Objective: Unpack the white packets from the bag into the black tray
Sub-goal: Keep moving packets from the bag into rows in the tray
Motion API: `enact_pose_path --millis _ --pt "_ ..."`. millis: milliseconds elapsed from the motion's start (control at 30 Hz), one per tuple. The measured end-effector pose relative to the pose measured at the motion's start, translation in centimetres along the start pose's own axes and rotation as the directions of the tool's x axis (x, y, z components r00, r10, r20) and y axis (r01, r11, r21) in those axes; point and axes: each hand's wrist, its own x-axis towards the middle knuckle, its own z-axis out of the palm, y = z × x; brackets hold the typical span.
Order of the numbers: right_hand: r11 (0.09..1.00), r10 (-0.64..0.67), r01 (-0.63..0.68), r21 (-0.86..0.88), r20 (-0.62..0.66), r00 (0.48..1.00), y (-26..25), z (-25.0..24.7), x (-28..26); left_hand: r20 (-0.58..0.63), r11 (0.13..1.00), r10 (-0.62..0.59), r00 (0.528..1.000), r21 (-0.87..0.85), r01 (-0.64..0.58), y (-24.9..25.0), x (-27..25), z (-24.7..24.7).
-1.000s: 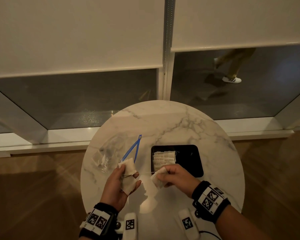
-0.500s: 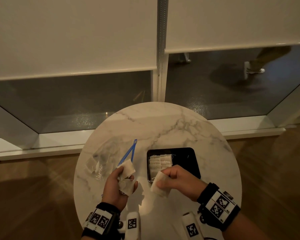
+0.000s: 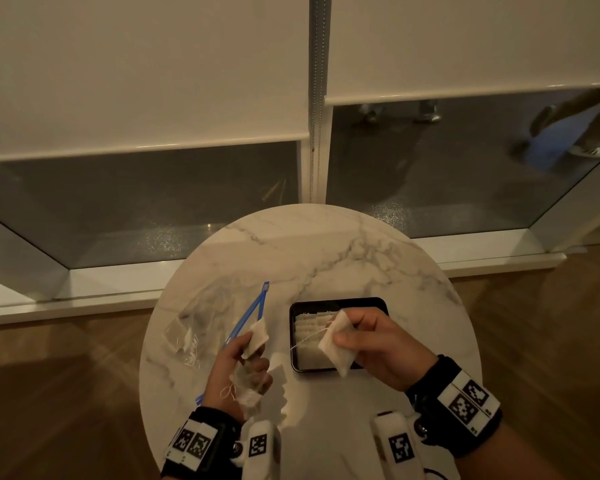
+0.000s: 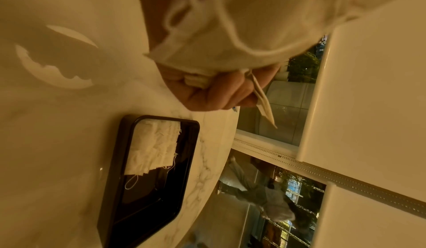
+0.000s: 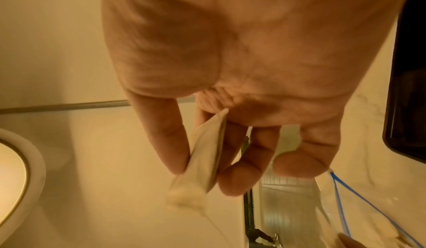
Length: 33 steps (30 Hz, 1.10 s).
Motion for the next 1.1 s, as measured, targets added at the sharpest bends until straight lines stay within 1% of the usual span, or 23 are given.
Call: enact_pose_path --millis 67,133,167,267,333,400,467,567,633,700,767,800,867,900,933,1033,1100 --pt "0.997 -0.036 0.039 0.065 -0.058 0.998 -0.3 -0.7 0.1 -0.018 0.999 -0.042 0.999 -0.007 0.042 0.0 0.3 -0.2" --pt "0.992 -0.061 0.073 0.099 -0.116 0.991 -0.6 -1.6 0.3 -0.059 0.999 -0.041 0.997 -0.002 0.040 -0.2 0.8 -0.7" --pt "0.993 -0.072 0.085 0.088 -0.140 0.987 -0.8 -2.0 0.4 -0.080 0.999 -0.034 0.996 0.010 0.035 -0.2 1.0 -0.8" --pt "0.996 -0.084 0.085 -0.007 -0.227 0.970 -0.9 -3.2 0.6 -0.108 1.000 -0.023 0.994 0.009 0.024 -0.6 1.3 -0.8" --pt "0.992 -0.085 0.055 -0.111 -0.288 0.954 -0.7 -4.0 0.8 -0.128 0.999 -0.034 0.991 -0.009 0.033 -0.8 1.4 -0.6" --pt "0.984 -0.094 0.035 -0.174 -0.344 0.934 -0.3 -5.0 1.0 -0.134 0.998 -0.054 0.989 -0.041 0.049 -1.0 1.7 -0.7" --pt "0.981 -0.092 0.009 -0.195 -0.422 0.902 0.1 -5.9 1.3 -0.137 0.994 -0.090 0.986 -0.069 0.081 -1.3 2.0 -0.8" --pt "0.969 -0.076 -0.070 -0.238 -0.552 0.830 0.9 -7.7 2.0 -0.161 0.988 -0.133 0.978 -0.106 0.116 -1.7 2.6 -0.9" --pt "0.956 -0.066 -0.125 -0.267 -0.607 0.792 1.5 -9.0 2.6 -0.165 0.982 -0.159 0.973 -0.126 0.139 -2.1 3.0 -0.7" --pt "0.927 -0.054 -0.207 -0.313 -0.657 0.752 2.2 -10.4 3.4 -0.172 0.979 -0.180 0.969 -0.128 0.159 -2.4 3.2 -0.5" --pt "0.859 -0.072 -0.302 -0.413 -0.682 0.727 3.2 -11.9 4.2 -0.182 0.978 -0.192 0.964 -0.118 0.173 -2.7 3.4 -0.3" --pt "0.794 -0.094 -0.355 -0.493 -0.677 0.730 3.6 -12.6 4.6 -0.187 0.978 -0.195 0.963 -0.110 0.177 -2.8 3.5 -0.2" --pt "0.620 -0.106 -0.464 -0.632 -0.654 0.749 4.4 -13.5 5.3 -0.195 0.980 -0.191 0.962 -0.089 0.176 -2.9 3.6 -0.2" --pt "0.544 -0.099 -0.504 -0.671 -0.648 0.756 4.6 -13.7 5.5 -0.199 0.981 -0.187 0.962 -0.078 0.175 -2.9 3.7 -0.3" --pt "0.489 -0.092 -0.529 -0.694 -0.644 0.760 4.7 -13.8 5.7 -0.200 0.982 -0.185 0.962 -0.070 0.174 -3.0 3.8 -0.4" --pt "0.382 -0.070 -0.568 -0.729 -0.636 0.769 5.2 -14.1 6.7 -0.202 0.984 -0.177 0.963 -0.058 0.168 -2.9 4.1 -0.9" --pt "0.324 -0.046 -0.573 -0.753 -0.617 0.785 5.5 -14.2 7.5 -0.202 0.986 -0.169 0.965 -0.051 0.162 -2.9 4.1 -1.2"
